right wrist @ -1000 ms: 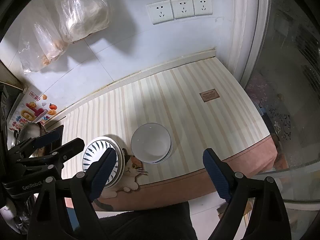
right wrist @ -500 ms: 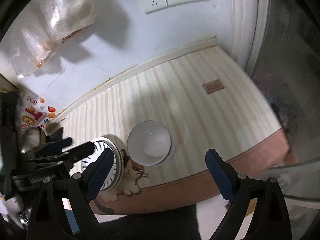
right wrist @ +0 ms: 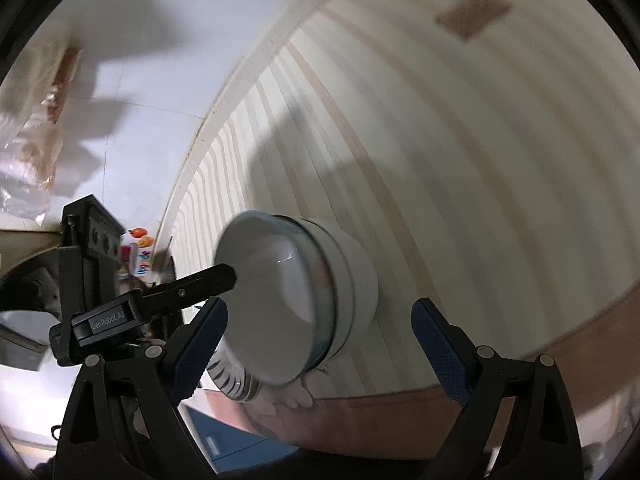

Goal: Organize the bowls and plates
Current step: 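Grasp the rim of the blue-dot bowl stack with both tools, then lift and carry the bowl stack with both tools over the plate stack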

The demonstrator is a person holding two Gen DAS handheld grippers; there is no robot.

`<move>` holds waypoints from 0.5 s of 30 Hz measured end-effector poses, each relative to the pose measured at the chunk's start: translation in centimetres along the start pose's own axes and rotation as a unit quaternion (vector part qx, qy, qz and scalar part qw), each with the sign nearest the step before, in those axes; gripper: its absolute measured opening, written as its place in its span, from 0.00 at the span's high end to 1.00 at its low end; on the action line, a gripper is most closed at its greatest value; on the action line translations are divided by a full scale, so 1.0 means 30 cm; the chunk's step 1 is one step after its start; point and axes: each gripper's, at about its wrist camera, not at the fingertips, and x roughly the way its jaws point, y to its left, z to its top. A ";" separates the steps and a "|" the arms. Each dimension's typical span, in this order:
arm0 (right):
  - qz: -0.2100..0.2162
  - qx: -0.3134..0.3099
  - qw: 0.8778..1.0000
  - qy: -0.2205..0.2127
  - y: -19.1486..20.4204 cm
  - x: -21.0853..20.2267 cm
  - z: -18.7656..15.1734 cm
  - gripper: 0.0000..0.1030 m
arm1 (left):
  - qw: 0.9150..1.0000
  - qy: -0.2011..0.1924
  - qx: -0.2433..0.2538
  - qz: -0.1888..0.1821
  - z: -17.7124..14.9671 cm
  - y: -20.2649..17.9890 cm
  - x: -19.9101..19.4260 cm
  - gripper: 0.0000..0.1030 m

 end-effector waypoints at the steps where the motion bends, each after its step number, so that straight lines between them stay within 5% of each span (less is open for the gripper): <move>1: 0.004 0.003 1.000 0.007 -0.015 0.025 0.004 0.07 | 1.000 0.007 -0.001 -0.005 0.006 -0.001 0.018 0.18; 5: 0.038 -0.010 0.999 0.034 -0.048 0.131 0.013 0.07 | 0.999 0.028 0.004 -0.019 0.030 -0.007 0.081 0.25; 8: 0.050 -0.024 0.997 0.049 -0.050 0.189 0.019 0.07 | 0.999 0.042 0.002 -0.027 0.039 -0.003 0.118 0.40; 11: 0.058 -0.034 0.996 0.062 -0.040 0.227 0.028 0.08 | 0.999 0.036 0.000 -0.037 0.037 -0.002 0.118 0.42; 15: 0.059 -0.027 0.995 0.073 -0.042 0.278 0.034 0.22 | 0.999 0.029 0.002 -0.045 0.027 0.011 0.109 0.42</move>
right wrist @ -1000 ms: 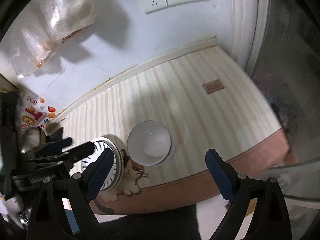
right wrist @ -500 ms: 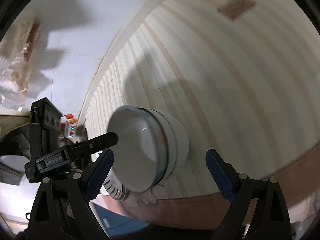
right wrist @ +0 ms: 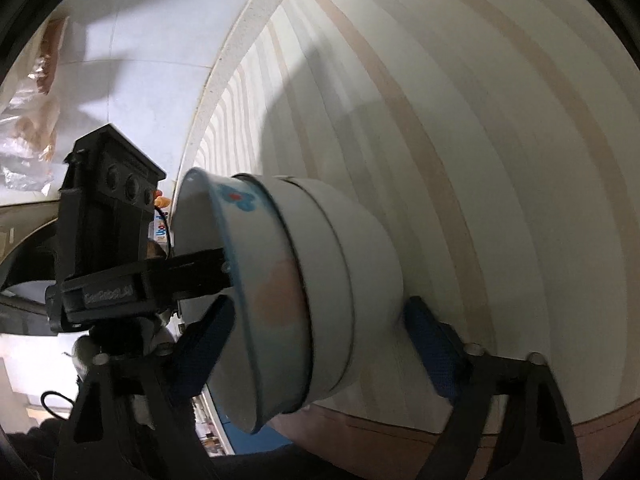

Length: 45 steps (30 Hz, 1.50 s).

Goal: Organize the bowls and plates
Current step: 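Lift and carry the bowl stack with both tools over the plate stack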

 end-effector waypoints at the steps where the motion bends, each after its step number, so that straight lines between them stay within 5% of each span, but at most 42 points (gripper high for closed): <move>1: -0.002 0.001 1.000 -0.001 -0.001 0.008 0.003 0.30 | 1.000 -0.002 0.001 0.000 -0.004 0.001 -0.003 0.42; 7: -0.044 0.006 0.999 -0.005 0.007 0.018 0.032 0.48 | 1.000 -0.010 -0.013 0.004 -0.021 0.010 -0.010 0.42; 19: -0.038 0.001 0.999 -0.009 0.039 0.032 0.050 0.48 | 0.999 -0.025 -0.027 0.010 -0.035 0.024 -0.079 0.42; 31: -0.032 -0.043 0.999 0.001 0.244 0.049 0.077 0.48 | 0.997 -0.065 -0.040 0.010 -0.093 0.080 -0.286 0.42; 45: -0.022 -0.099 0.992 0.069 0.541 0.310 0.016 0.48 | 0.987 -0.101 -0.126 0.010 -0.283 0.412 -0.490 0.42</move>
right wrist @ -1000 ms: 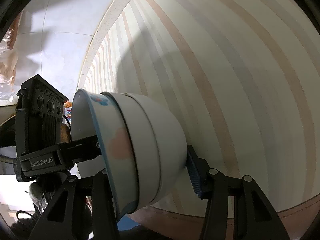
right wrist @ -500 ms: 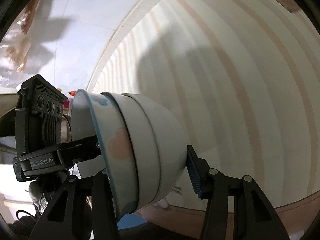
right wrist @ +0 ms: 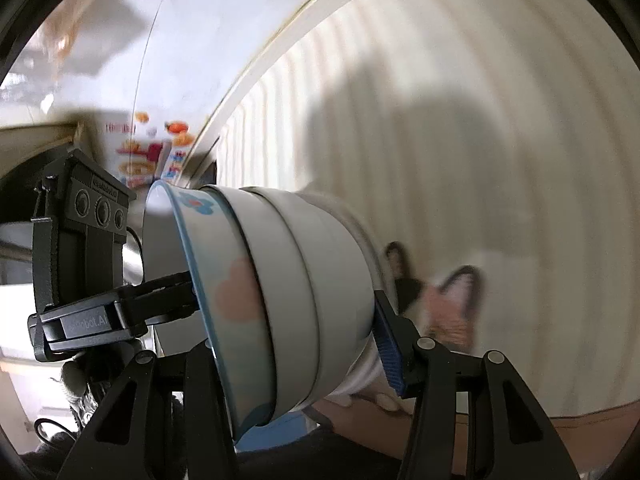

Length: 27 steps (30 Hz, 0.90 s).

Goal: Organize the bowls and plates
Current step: 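Lift and carry the bowl stack with both tools over the plate stack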

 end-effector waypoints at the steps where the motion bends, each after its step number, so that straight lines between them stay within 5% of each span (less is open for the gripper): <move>1: 0.001 -0.003 1.000 0.005 0.016 0.024 0.002 0.48 | 1.000 -0.002 -0.006 0.001 -0.004 0.023 -0.006 0.42; 11: -0.004 -0.030 0.998 0.051 0.107 0.229 -0.020 0.48 | 0.998 -0.005 -0.057 -0.009 -0.003 0.206 0.010 0.42; 27: -0.028 -0.021 0.997 0.068 0.125 0.342 -0.014 0.48 | 0.998 0.006 -0.056 -0.005 0.003 0.245 0.044 0.42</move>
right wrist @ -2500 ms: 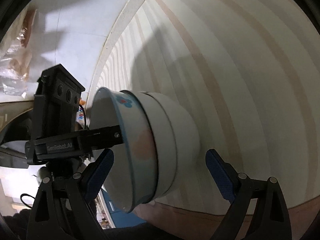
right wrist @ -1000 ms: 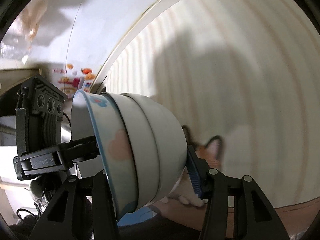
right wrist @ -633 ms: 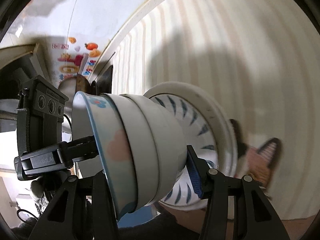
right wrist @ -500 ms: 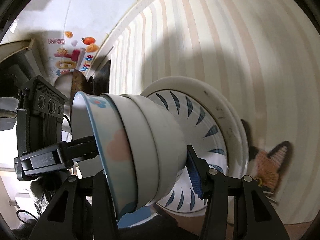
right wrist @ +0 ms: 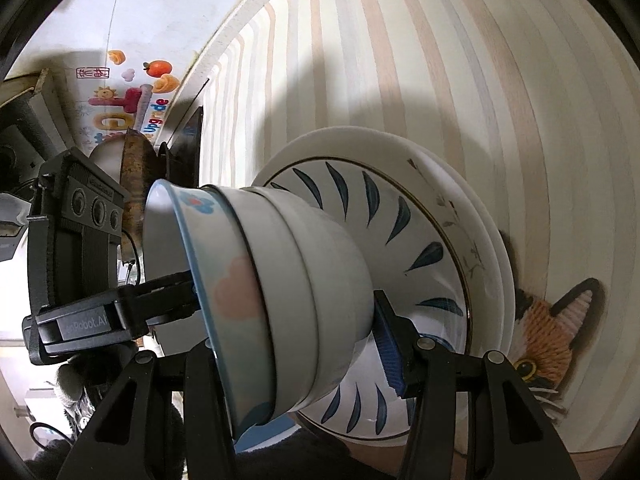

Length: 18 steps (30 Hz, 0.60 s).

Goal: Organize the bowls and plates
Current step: 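Lift and carry the bowl stack with both tools over the plate stack, then lower the bowl stack onto the plates, open both tools and withdraw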

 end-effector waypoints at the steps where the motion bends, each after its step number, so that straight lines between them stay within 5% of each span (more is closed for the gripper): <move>1: 0.000 0.001 1.000 0.000 -0.001 0.000 0.000 0.49 | 1.000 0.000 0.000 0.000 0.000 0.000 0.001 0.42; 12: -0.007 0.002 1.000 0.004 -0.006 0.000 -0.007 0.47 | 0.998 -0.031 0.025 0.055 -0.024 -0.029 -0.039 0.42; 18: -0.060 -0.030 0.997 -0.024 0.056 -0.064 -0.029 0.45 | 0.991 -0.067 0.054 0.101 -0.087 -0.049 -0.111 0.42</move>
